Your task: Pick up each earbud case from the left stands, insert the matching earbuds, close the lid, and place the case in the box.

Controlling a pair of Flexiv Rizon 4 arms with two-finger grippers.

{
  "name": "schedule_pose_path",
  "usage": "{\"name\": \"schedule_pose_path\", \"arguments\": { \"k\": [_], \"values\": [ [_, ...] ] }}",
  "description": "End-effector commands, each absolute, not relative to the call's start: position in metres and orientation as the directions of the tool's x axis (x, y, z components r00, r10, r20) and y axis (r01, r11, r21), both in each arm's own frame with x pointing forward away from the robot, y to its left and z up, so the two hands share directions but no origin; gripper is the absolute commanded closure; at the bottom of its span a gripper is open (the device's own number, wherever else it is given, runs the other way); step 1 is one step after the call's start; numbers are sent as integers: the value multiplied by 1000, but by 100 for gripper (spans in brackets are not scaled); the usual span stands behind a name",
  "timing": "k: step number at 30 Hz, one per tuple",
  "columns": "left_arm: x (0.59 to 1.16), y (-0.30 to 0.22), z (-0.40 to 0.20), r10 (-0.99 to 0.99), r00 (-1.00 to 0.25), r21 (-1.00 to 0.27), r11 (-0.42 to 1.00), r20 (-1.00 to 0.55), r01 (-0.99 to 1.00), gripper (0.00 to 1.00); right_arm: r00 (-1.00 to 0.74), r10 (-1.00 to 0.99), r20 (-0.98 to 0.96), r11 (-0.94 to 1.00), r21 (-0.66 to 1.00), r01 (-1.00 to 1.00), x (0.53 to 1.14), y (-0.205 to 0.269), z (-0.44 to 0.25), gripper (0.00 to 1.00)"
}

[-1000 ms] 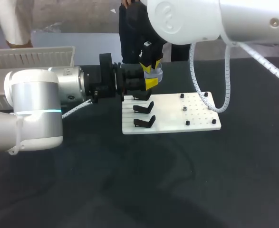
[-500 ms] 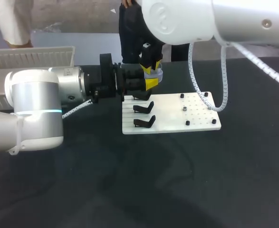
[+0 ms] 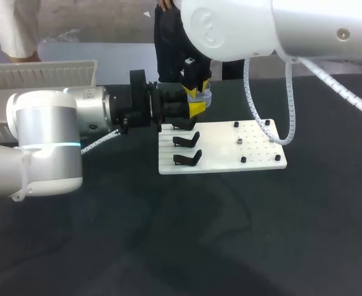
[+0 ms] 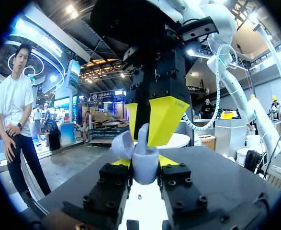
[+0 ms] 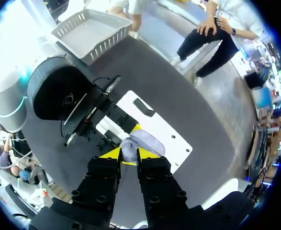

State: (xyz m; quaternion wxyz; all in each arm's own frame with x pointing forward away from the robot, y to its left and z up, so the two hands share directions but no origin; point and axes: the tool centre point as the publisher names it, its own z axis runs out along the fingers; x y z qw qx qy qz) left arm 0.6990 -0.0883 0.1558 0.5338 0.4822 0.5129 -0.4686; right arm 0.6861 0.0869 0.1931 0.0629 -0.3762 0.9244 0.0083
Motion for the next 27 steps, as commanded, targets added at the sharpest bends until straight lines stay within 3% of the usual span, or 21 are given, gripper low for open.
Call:
{"name": "schedule_pose_path", "arguments": {
  "k": [1,7,9,12,27],
  "values": [
    [697,-88,157,-9,40,39,104,-999,994,100,-711,-691,-129,720,-33,-693,683,85,188,100],
    [697,-88,157,-9,40,39,104,-999,994,100,-714,-687,-132,723,-33,-690,683,85,187,99],
    [697,-88,157,-9,40,39,104,-999,994,100,-715,-686,-132,724,-33,-689,682,85,188,86],
    [697,-88,157,-9,40,39,104,-999,994,100,-717,-684,-134,726,-34,-687,682,85,189,82],
    [697,-88,157,-9,40,39,104,-999,994,100,-723,-677,-137,733,-38,-679,683,84,193,73]
  ]
}}
